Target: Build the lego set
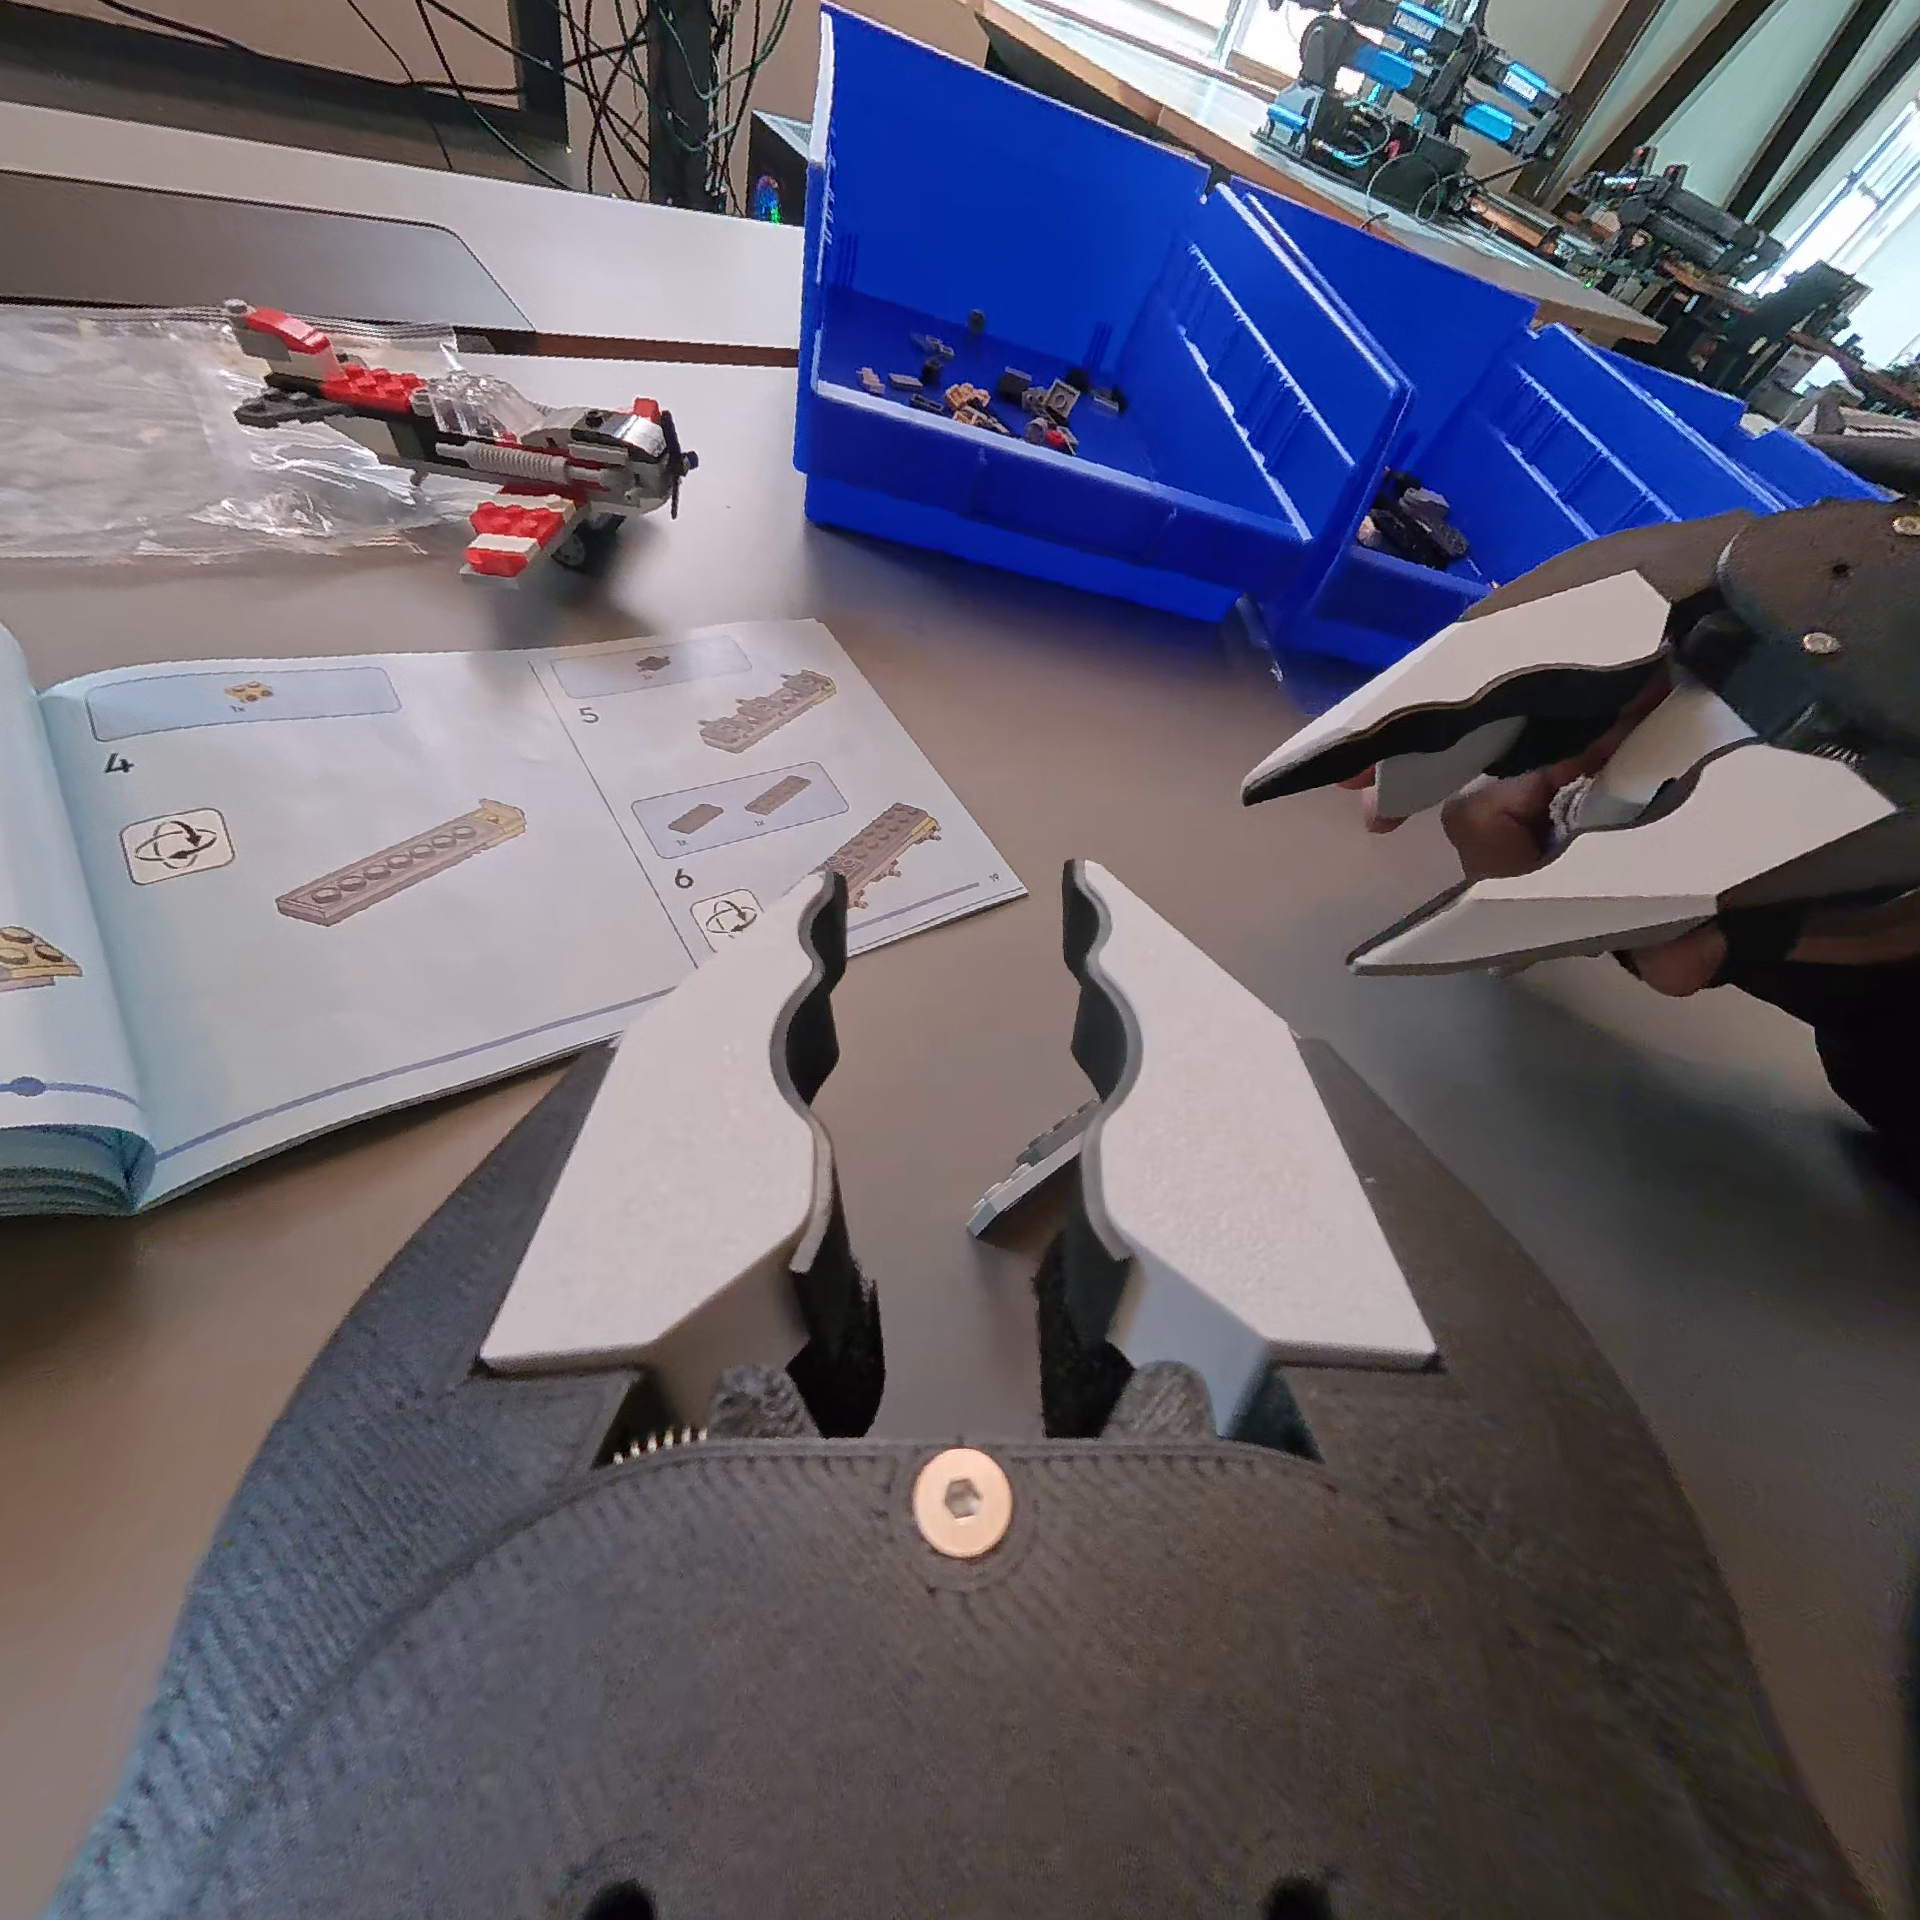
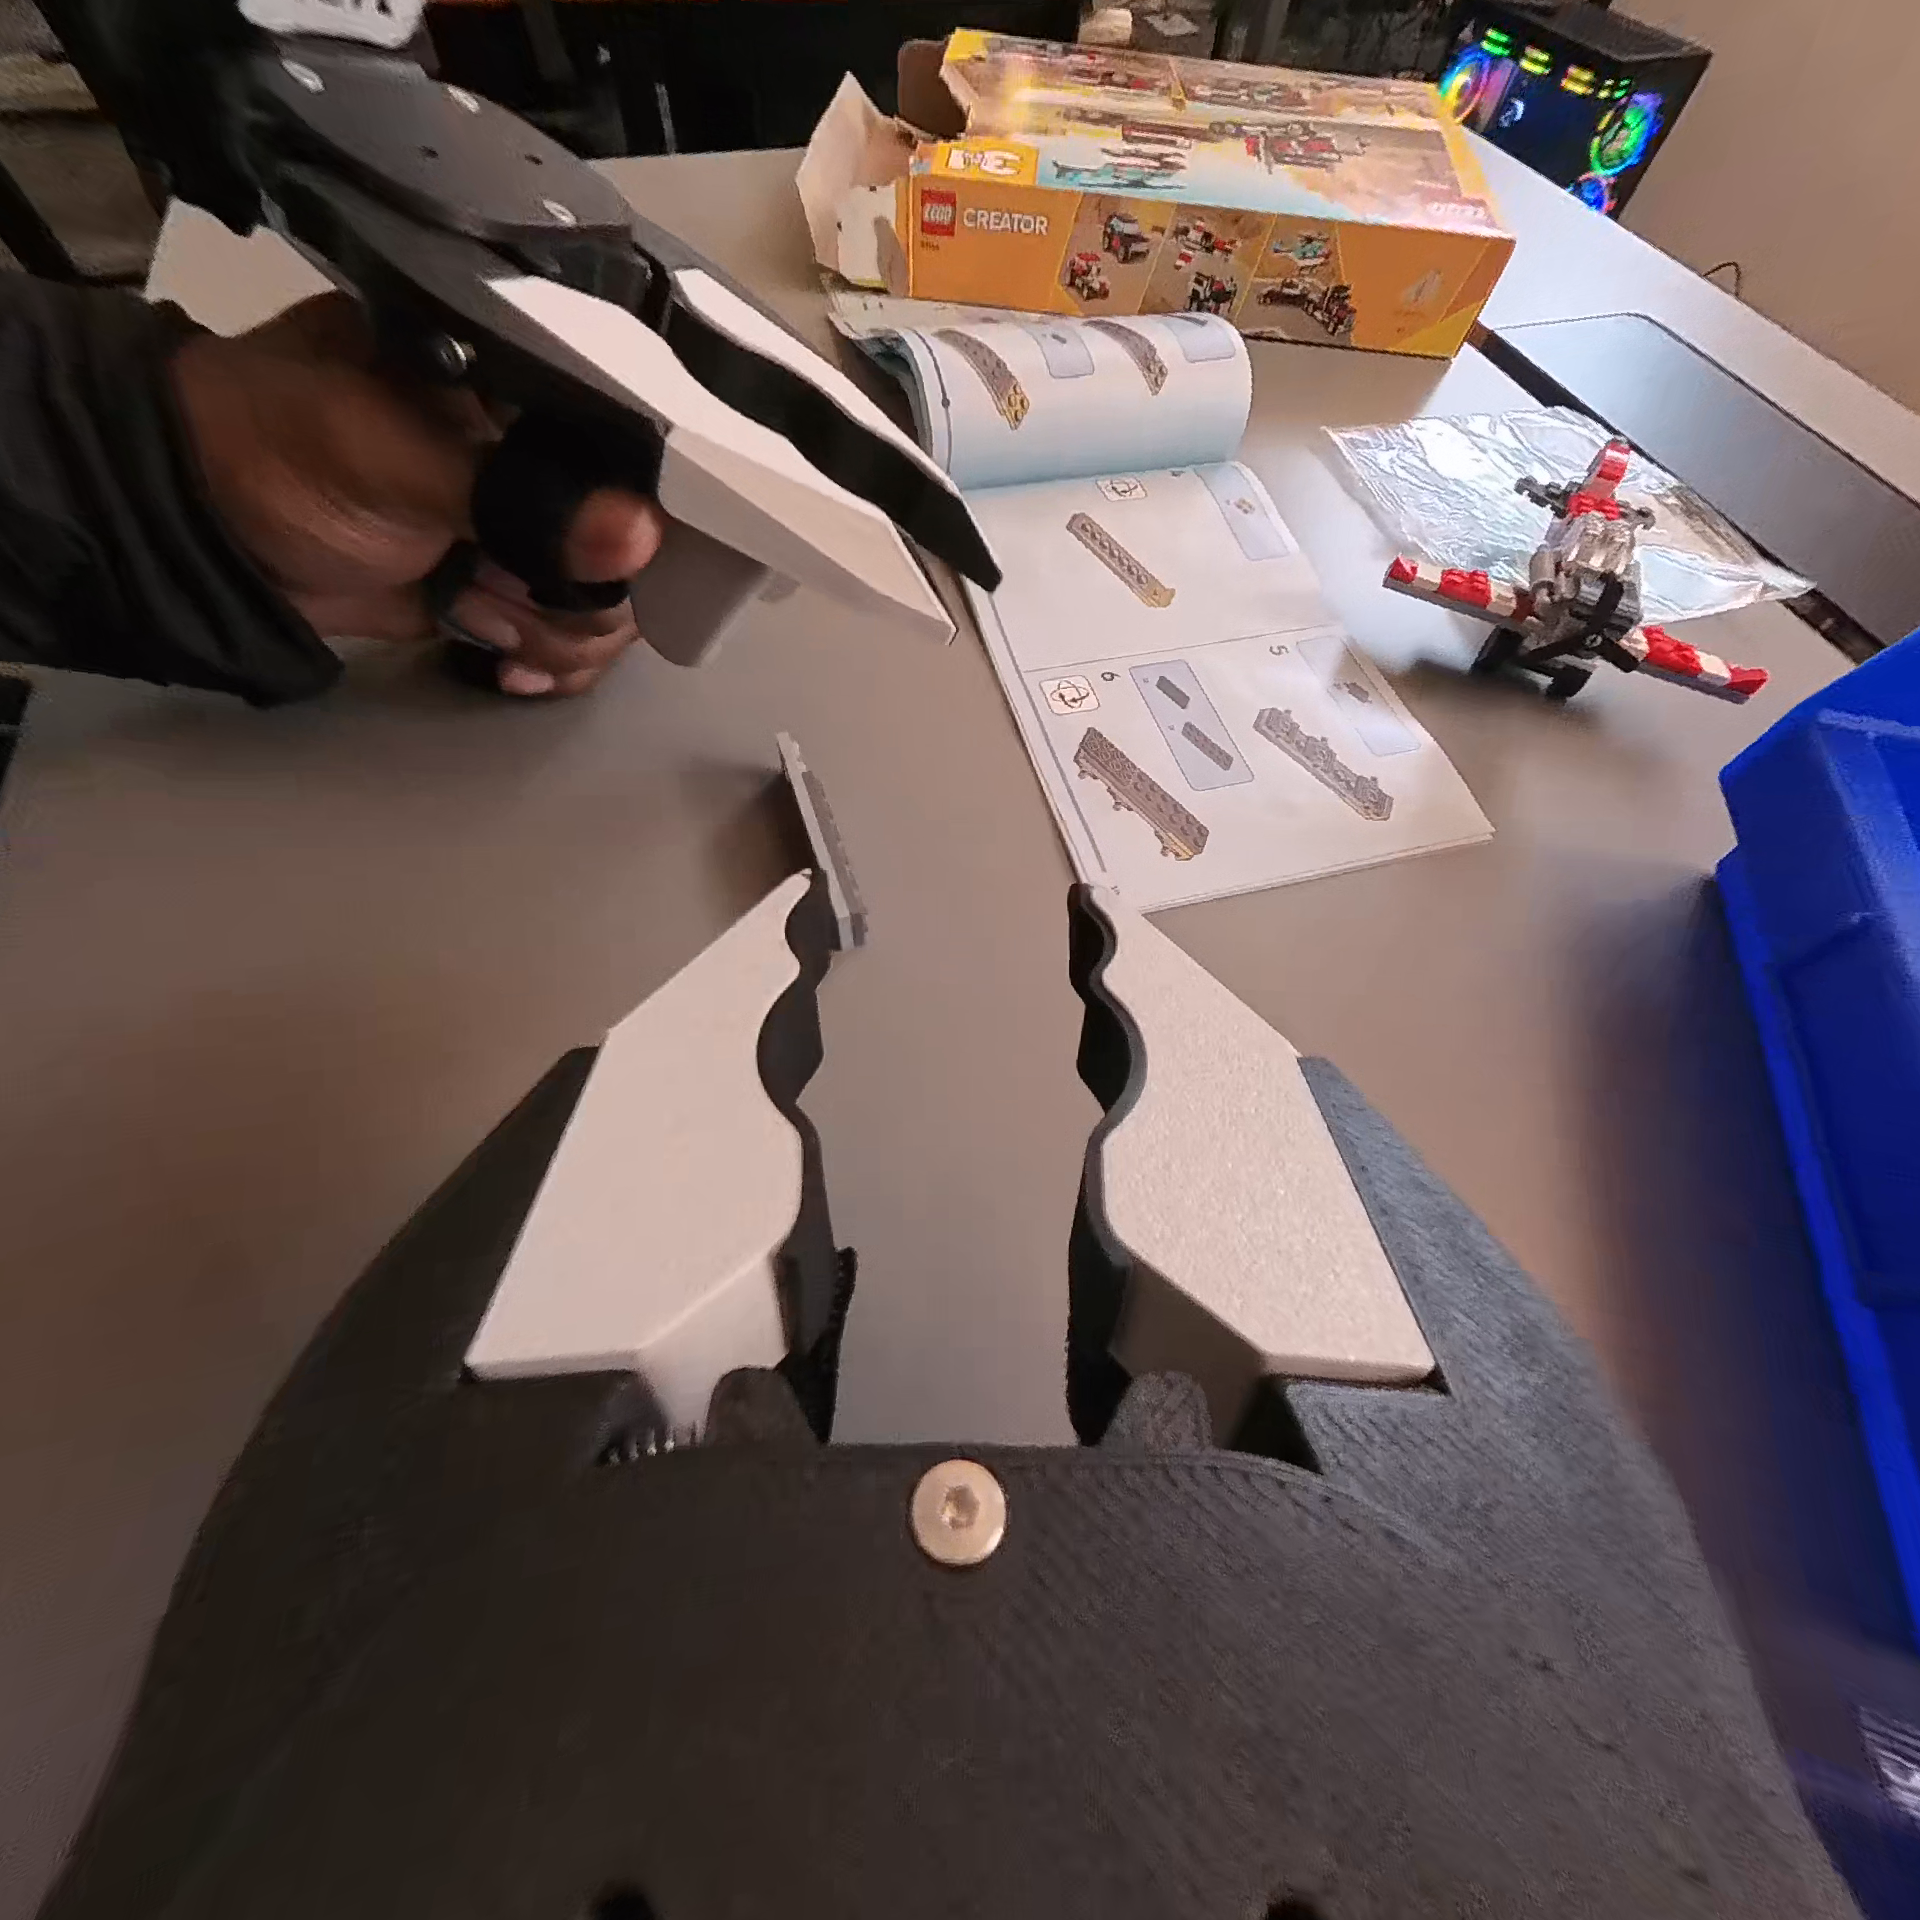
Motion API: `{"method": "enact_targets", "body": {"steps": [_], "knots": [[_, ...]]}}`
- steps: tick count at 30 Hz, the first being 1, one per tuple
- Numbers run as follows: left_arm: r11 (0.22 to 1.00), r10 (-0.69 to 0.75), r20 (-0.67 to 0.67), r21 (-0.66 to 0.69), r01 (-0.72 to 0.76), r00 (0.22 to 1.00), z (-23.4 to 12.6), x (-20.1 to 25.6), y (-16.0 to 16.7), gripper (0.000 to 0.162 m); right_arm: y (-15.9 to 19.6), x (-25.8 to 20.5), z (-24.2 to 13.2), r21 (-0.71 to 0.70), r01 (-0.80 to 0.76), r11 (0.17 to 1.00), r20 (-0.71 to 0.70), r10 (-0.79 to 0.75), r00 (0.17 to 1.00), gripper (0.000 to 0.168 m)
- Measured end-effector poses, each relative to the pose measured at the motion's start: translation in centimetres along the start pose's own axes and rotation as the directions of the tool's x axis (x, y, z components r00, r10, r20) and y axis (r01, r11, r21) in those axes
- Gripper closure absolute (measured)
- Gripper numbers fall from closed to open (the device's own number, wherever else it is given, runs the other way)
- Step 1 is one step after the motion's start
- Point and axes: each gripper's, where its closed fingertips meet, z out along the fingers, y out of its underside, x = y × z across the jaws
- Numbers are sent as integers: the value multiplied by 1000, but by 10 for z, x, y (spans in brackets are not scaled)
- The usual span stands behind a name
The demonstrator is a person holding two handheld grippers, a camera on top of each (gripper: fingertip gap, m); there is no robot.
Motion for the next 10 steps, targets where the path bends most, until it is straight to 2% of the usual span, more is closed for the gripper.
{"method": "enact_targets", "body": {"steps": [5,10], "knots": [[1000,-9,-14,-12,9,1000,1,1,1,121,-1,5,-8,18,-26,999,11,26,1000,121],[1000,-15,-6,-26,15,1000,3,-1,3,121,-16,0,-18,95,-84,992,62,78,995,121]]}}
